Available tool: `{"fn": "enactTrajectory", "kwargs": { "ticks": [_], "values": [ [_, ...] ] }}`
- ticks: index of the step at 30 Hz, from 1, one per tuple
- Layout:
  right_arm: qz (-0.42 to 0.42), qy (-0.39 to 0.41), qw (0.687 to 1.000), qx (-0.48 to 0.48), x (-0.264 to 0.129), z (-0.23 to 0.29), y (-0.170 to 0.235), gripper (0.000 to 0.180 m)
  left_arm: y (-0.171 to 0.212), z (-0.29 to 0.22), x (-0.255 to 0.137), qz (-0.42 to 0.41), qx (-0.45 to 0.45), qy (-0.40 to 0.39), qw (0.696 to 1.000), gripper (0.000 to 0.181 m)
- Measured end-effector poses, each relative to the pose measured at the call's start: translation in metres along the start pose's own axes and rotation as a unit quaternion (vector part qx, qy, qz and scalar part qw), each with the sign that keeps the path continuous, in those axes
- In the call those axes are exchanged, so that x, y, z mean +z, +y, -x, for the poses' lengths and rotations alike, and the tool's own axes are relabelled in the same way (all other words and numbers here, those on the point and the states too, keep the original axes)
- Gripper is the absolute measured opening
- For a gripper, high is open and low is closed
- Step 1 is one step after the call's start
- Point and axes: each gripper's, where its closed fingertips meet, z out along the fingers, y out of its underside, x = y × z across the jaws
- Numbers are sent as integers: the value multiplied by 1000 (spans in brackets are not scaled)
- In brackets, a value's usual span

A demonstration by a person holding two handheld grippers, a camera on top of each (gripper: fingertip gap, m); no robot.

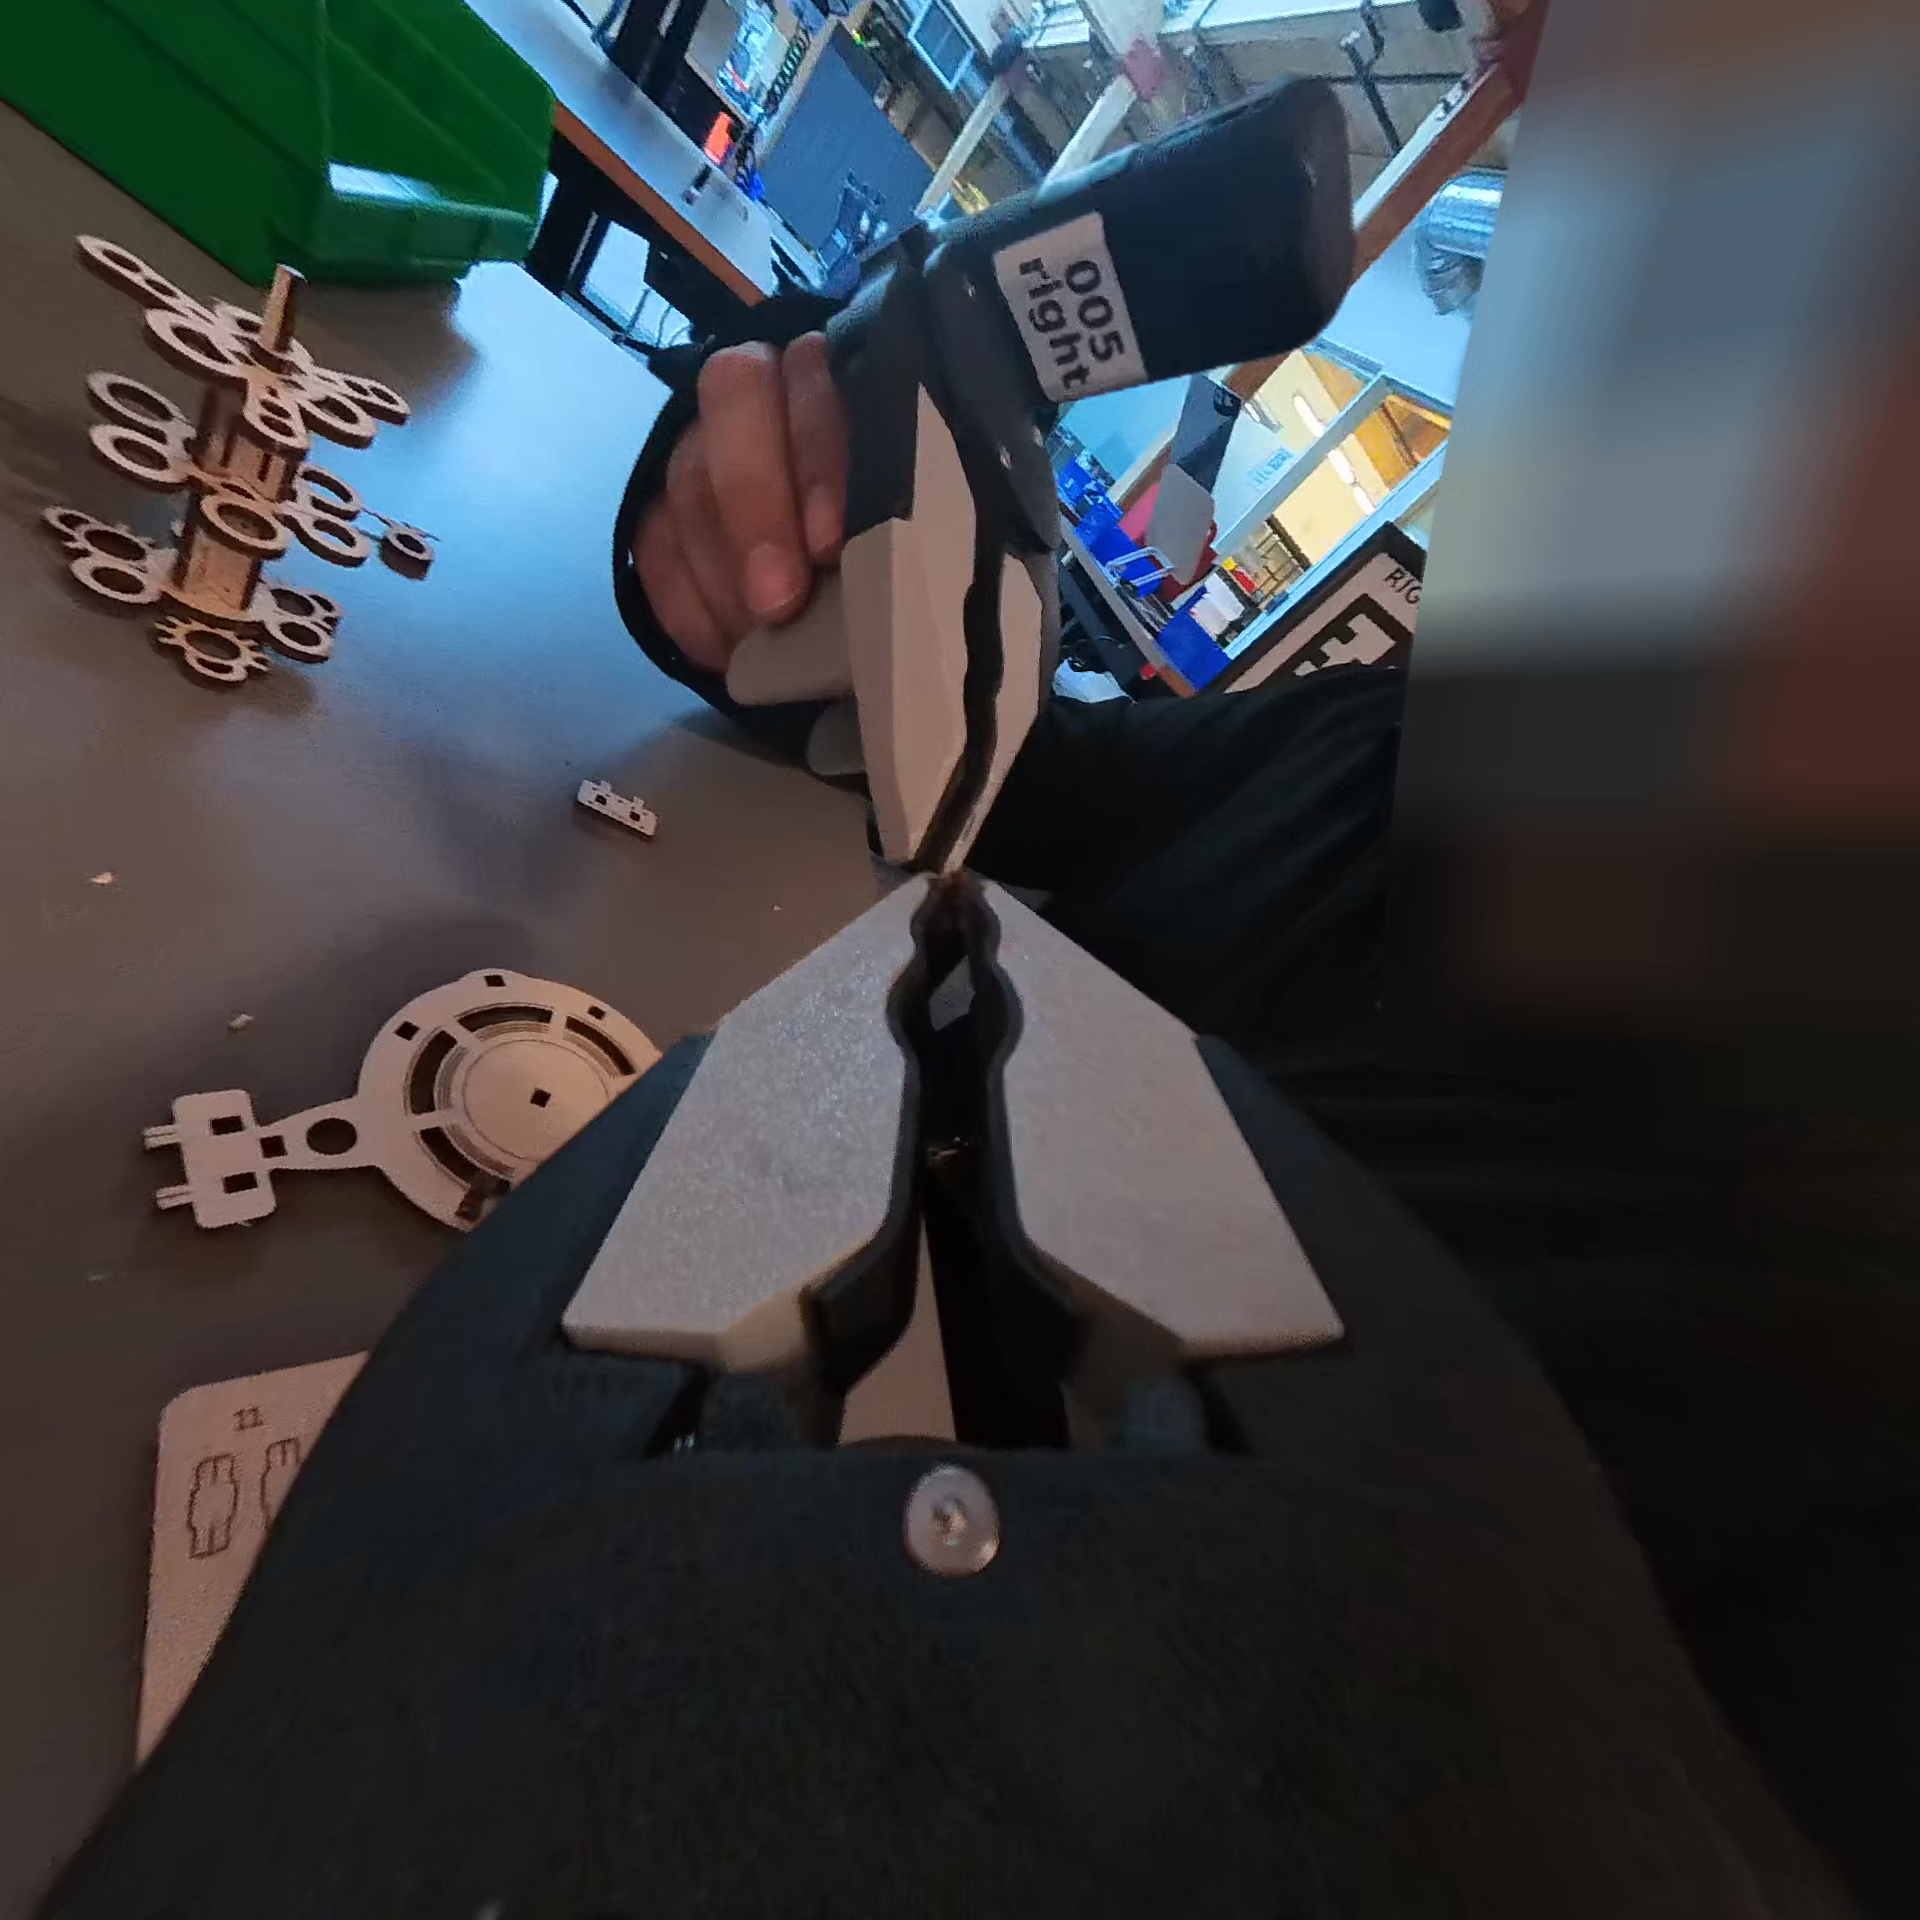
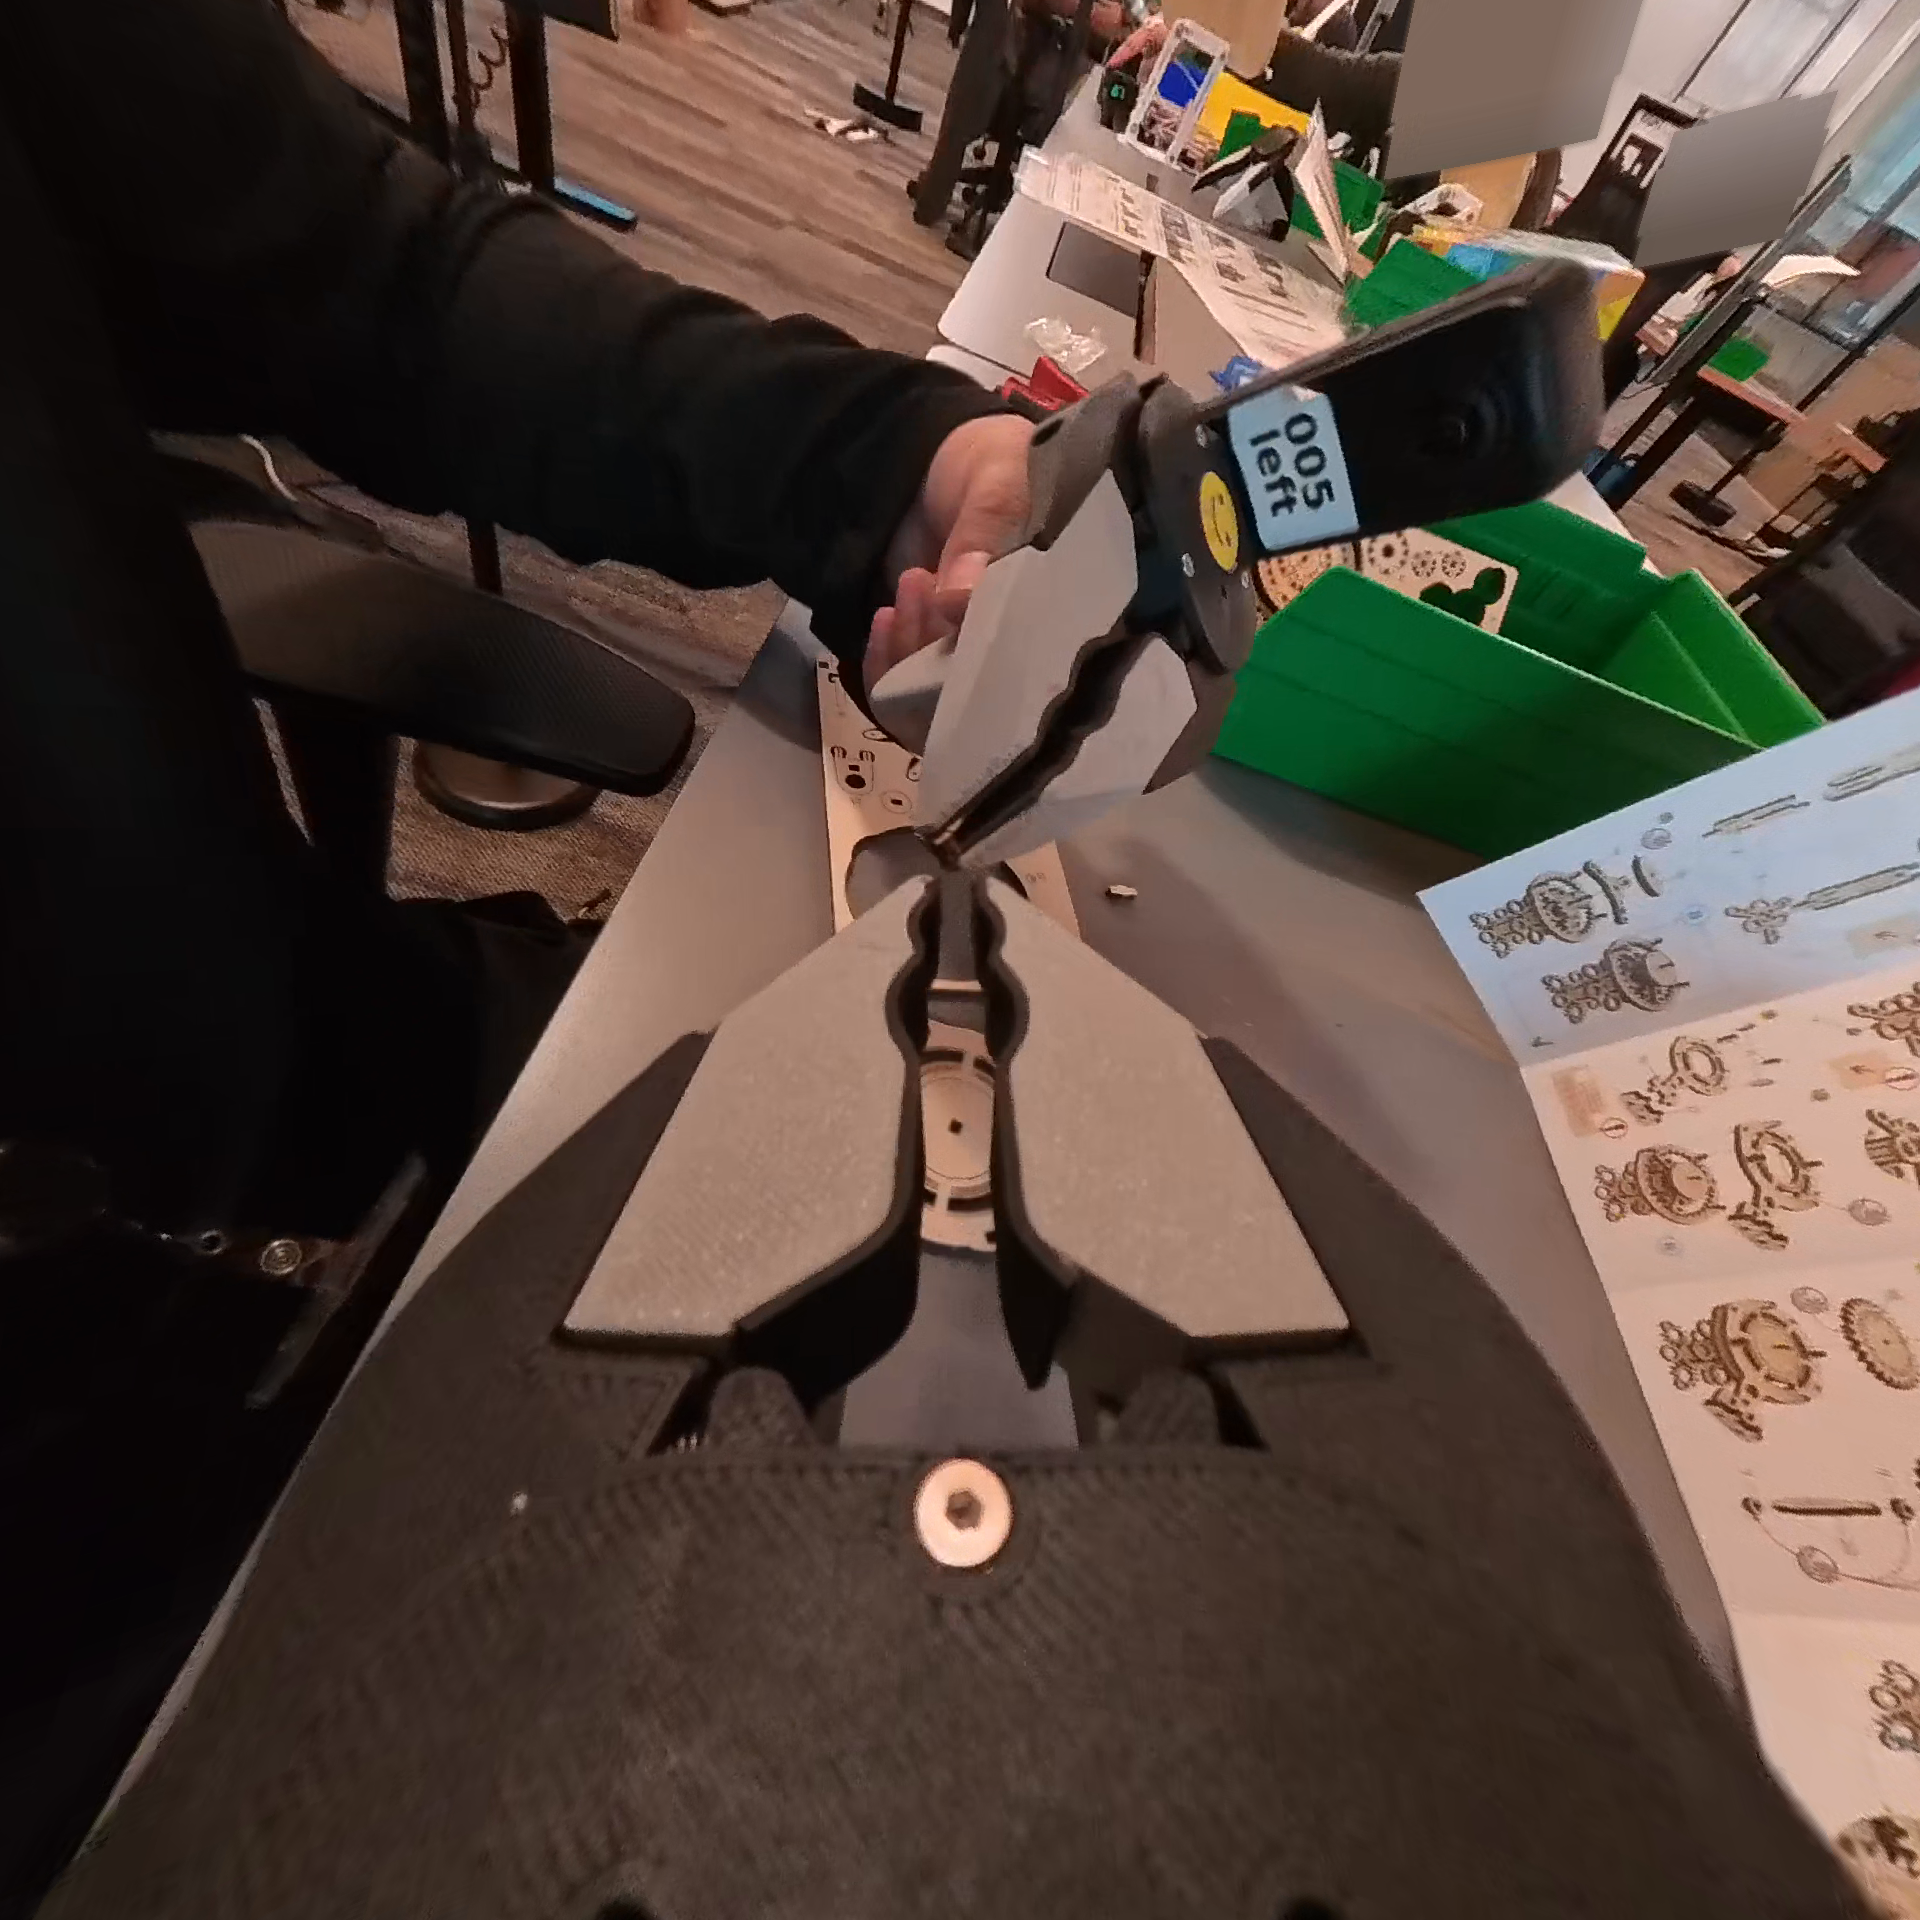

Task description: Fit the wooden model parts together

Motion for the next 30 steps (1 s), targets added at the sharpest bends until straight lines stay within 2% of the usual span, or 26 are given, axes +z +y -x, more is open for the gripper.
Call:
{"fn": "enactTrajectory", "kwargs": {
  "ticks": [23,30],
  "values": [
    [4,-16,997,-80,1,19,-4,0,15,-1,11,25,-40,49,998,0],
    [20,15,998,-56,-1,4,3,0,1,14,2,-11,-33,2,999,6]
  ]
}}
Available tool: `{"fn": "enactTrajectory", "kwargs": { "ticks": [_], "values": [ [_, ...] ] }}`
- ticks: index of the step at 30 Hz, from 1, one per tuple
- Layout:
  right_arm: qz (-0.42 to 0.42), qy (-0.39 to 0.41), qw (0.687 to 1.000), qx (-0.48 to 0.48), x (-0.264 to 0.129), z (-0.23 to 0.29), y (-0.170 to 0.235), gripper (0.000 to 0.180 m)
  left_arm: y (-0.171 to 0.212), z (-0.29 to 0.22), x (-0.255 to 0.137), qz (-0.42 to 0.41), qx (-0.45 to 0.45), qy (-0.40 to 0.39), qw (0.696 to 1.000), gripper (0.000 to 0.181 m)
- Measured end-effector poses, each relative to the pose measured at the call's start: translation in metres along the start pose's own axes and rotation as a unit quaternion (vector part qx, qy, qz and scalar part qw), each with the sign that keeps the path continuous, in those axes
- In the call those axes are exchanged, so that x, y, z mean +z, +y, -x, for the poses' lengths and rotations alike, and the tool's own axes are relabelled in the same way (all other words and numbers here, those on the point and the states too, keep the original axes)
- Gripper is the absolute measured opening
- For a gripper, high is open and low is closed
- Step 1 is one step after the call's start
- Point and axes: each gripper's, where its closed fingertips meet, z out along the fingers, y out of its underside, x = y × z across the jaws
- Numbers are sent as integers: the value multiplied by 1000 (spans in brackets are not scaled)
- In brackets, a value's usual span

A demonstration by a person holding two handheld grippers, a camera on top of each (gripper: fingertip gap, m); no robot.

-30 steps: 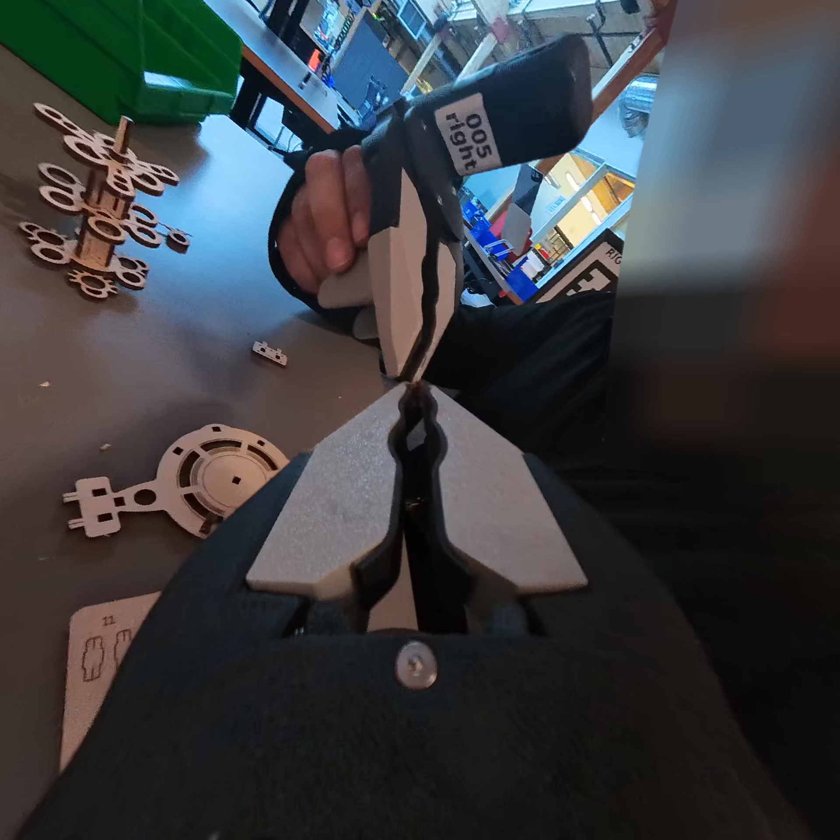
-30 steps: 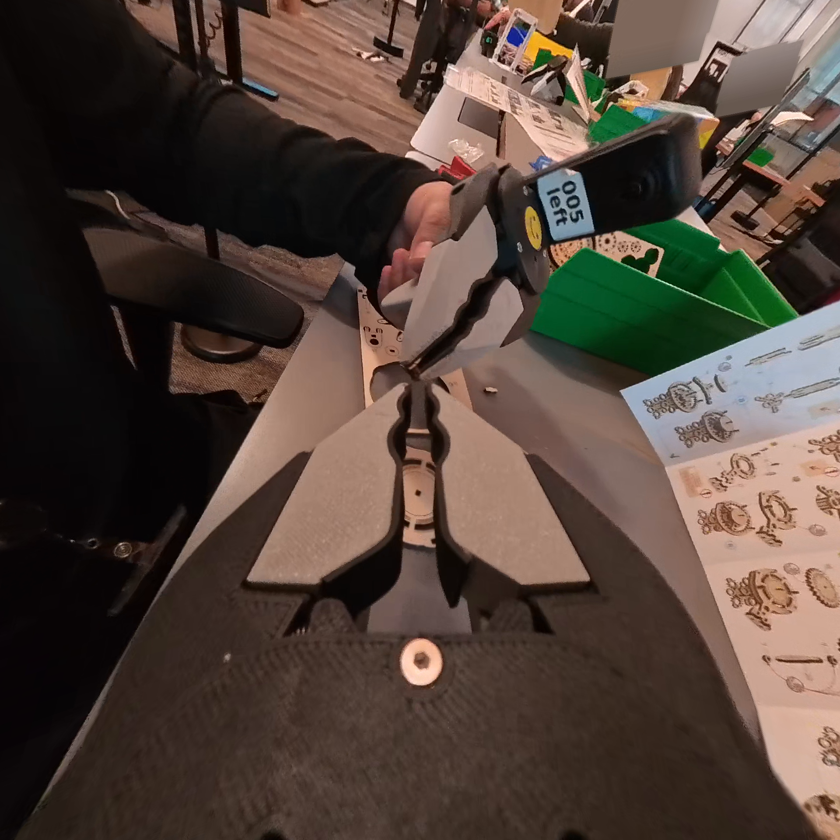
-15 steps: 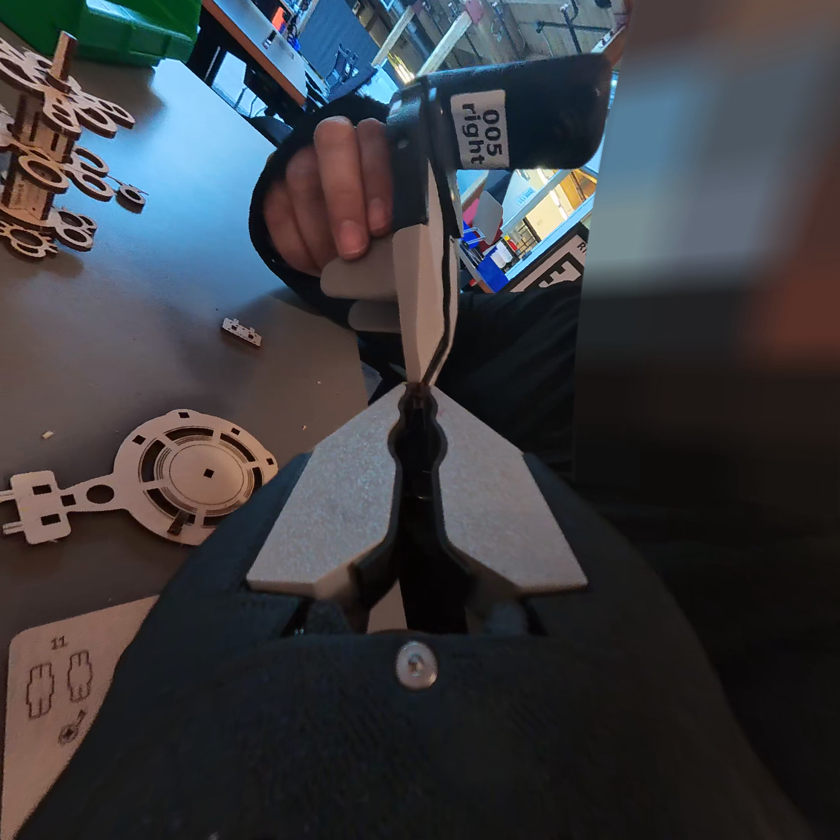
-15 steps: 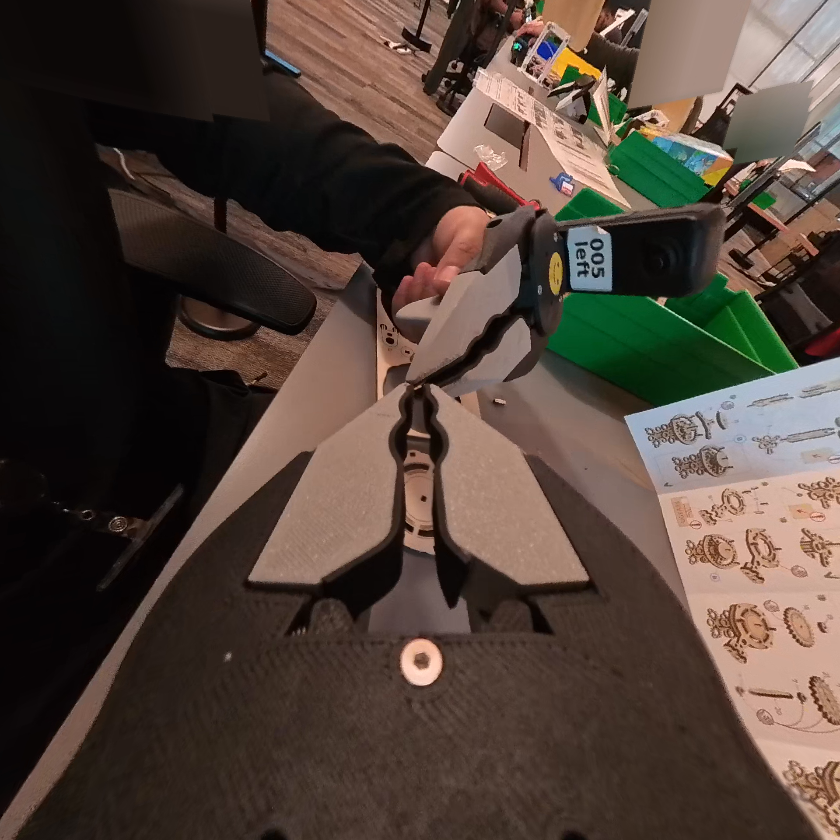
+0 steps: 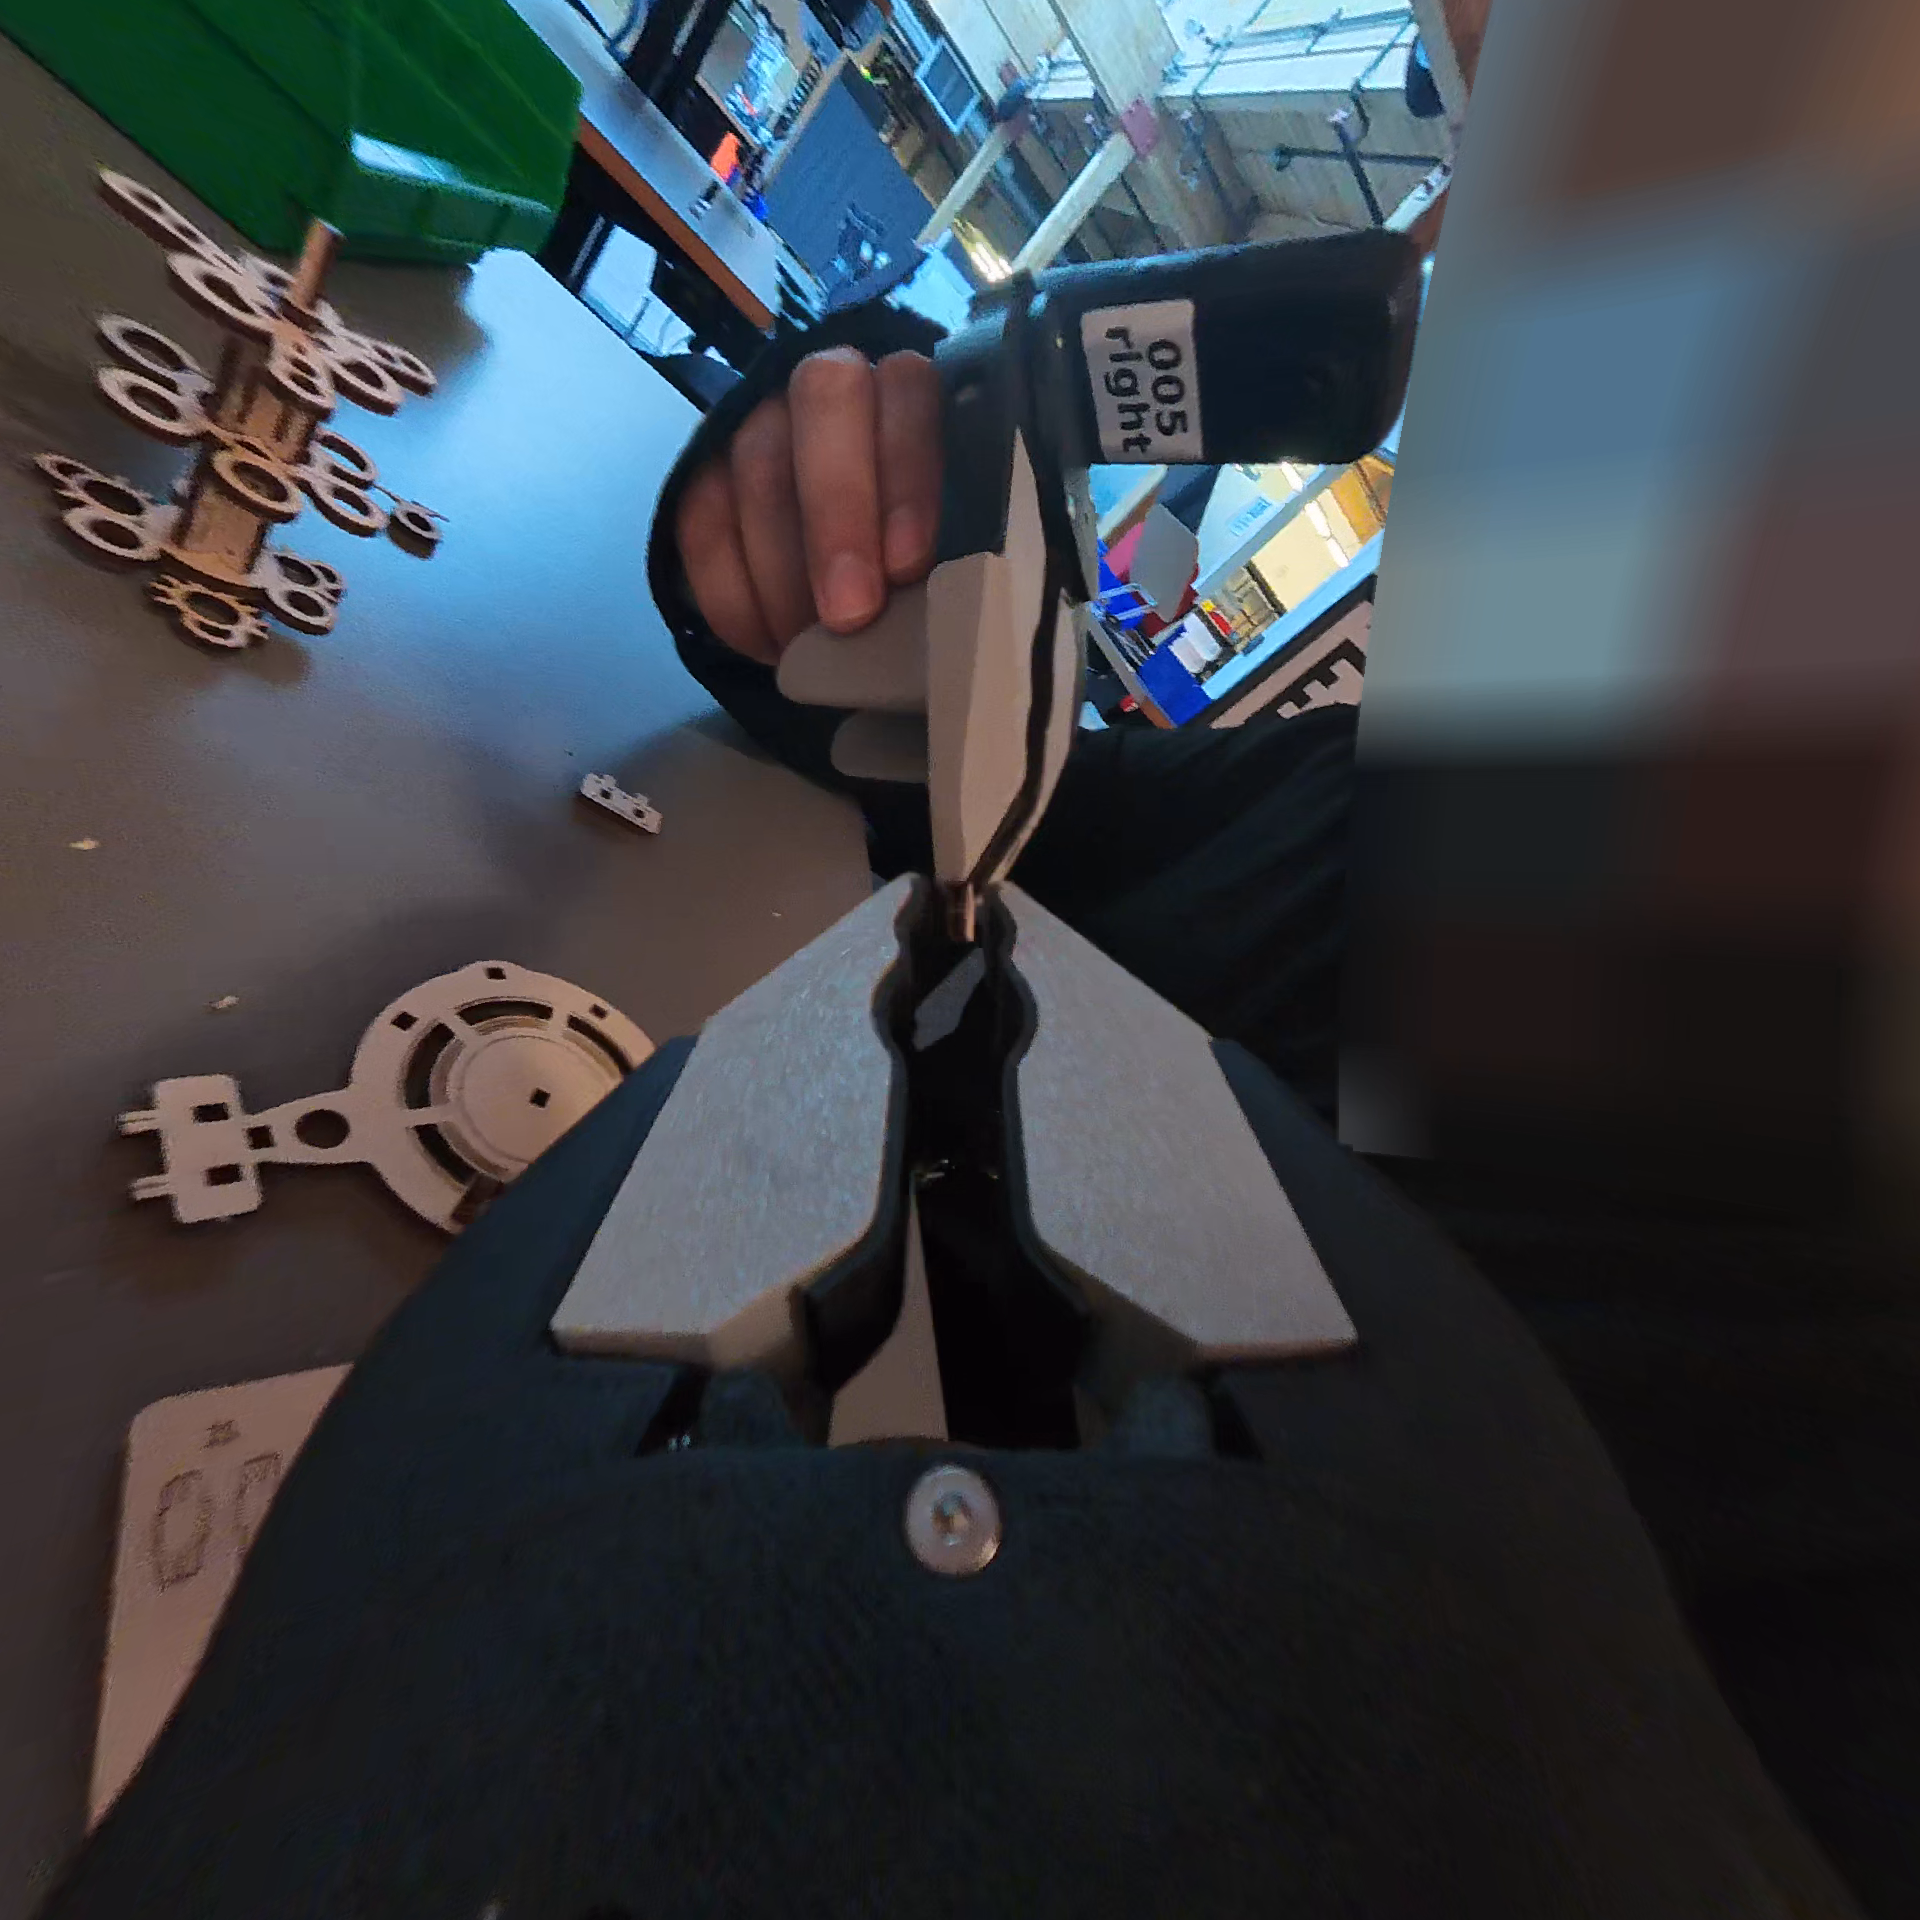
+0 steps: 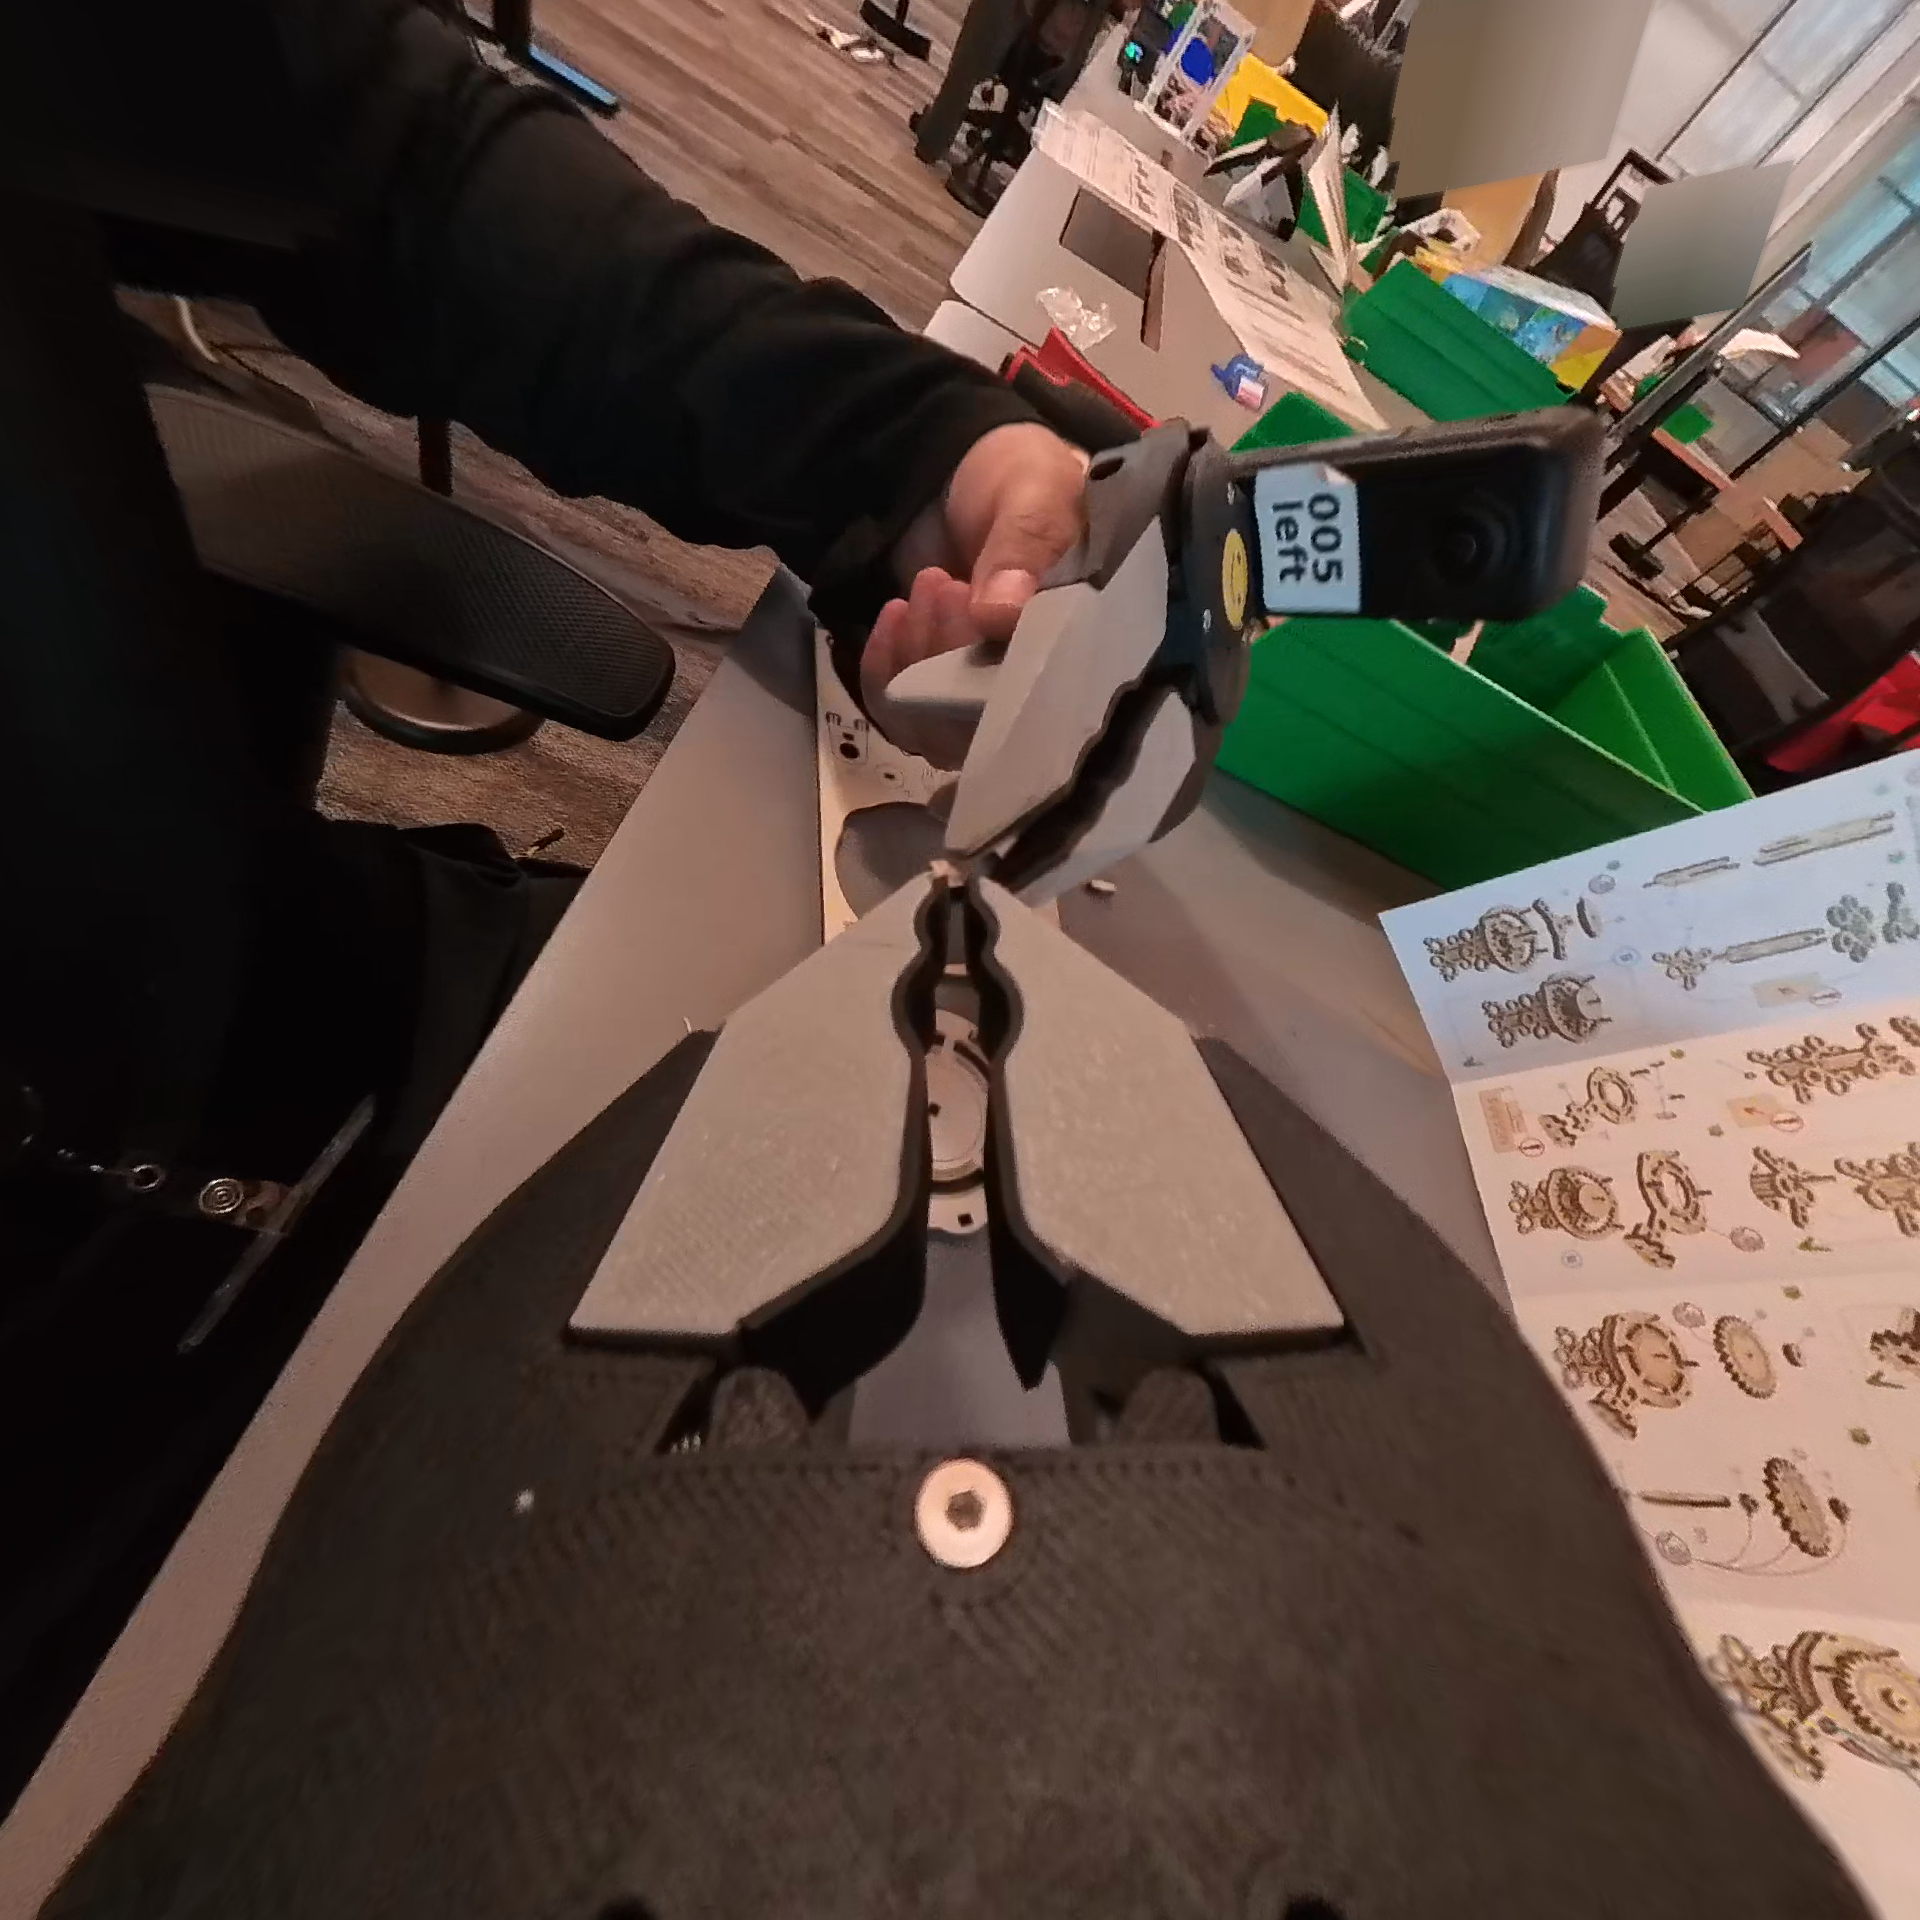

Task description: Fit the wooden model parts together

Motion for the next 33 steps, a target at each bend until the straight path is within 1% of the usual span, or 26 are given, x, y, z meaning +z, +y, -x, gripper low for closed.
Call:
{"fn": "enactTrajectory", "kwargs": {
  "ticks": [2,3,7,9,12,14,15,22,26,30,33],
  "values": [
    [10,10,1000,5,1,-4,4,0,-4,4,-7,-8,9,-27,1000,18],
    [18,15,1000,10,1,-7,7,0,-5,6,-10,-9,20,-40,999,20],
    [46,36,997,47,2,-19,20,0,-5,17,-16,-3,101,-143,985,20],
    [52,43,996,62,2,-23,24,0,-1,25,-14,16,138,-200,970,19],
    [58,51,994,72,1,-27,27,0,4,39,-10,55,186,-282,939,18],
    [60,53,994,76,1,-29,28,0,1,42,-7,65,218,-315,921,18],
    [61,54,994,77,1,-29,29,0,-1,42,-7,68,231,-326,914,15],
    [65,52,994,74,1,-28,29,0,-7,39,-3,80,269,-355,892,1],
    [59,55,994,72,0,-28,27,0,-8,38,-3,80,281,-356,888,1],
    [38,48,995,72,-3,-28,21,0,-10,33,-2,77,332,-356,870,0],
    [22,33,996,82,-6,-26,16,0,-12,29,-2,67,362,-348,862,1]
  ]
}}
